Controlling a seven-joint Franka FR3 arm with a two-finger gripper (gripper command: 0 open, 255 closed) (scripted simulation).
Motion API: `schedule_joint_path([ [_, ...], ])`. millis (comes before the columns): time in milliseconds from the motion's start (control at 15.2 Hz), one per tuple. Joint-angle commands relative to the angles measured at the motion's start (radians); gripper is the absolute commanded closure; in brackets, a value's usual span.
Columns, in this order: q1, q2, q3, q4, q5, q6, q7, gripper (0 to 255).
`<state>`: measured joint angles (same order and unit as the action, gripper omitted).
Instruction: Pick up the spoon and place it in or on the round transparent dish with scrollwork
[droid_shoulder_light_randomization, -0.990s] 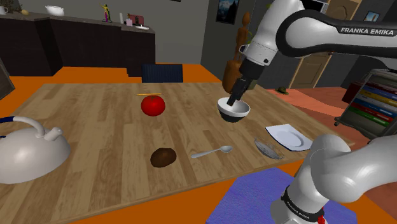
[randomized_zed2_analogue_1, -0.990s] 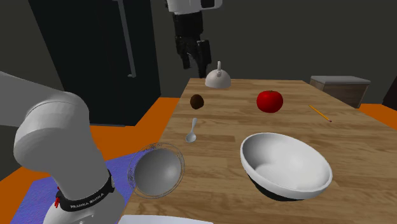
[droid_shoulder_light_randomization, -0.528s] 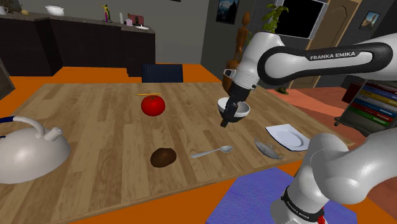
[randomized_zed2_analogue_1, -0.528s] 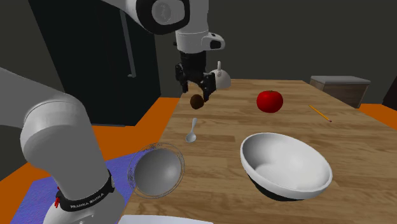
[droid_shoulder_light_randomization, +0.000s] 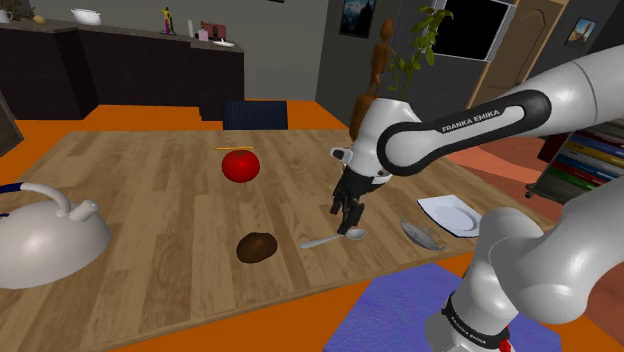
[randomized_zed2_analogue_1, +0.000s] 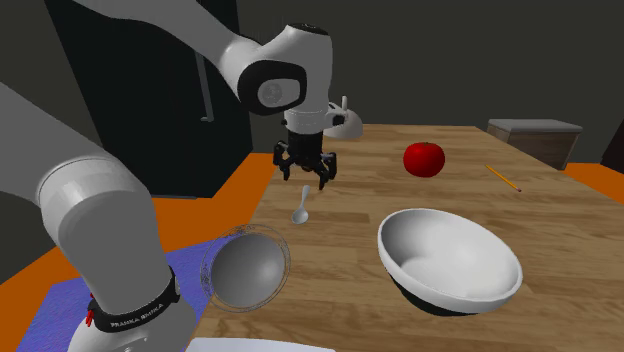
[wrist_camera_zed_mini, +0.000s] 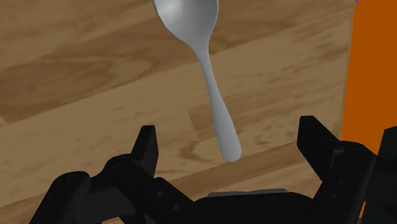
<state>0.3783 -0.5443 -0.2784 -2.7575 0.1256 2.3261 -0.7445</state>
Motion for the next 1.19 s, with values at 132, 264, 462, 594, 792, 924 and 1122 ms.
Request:
schedule_joint_path([
  [132, 0.032, 0.055, -0.014, -0.022, 0.023, 0.074, -0.045, 0],
  [264, 0.044, 0.081, -0.018, -0.032, 0.036, 0.110, -0.053, 0],
  [462, 0.061, 0.116, -0.024, -0.043, 0.056, 0.156, -0.066, 0],
  [594, 0.061, 0.116, -0.024, -0.043, 0.056, 0.156, -0.066, 0],
  [792, 0.061, 0.116, -0.024, -0.043, 0.056, 0.156, -0.066, 0],
  [924, 0.061, 0.116, -0.024, -0.043, 0.056, 0.156, -0.066, 0],
  [1122, 0.061, 0.116, -0.024, -0.043, 0.056, 0.156, -0.066, 255],
])
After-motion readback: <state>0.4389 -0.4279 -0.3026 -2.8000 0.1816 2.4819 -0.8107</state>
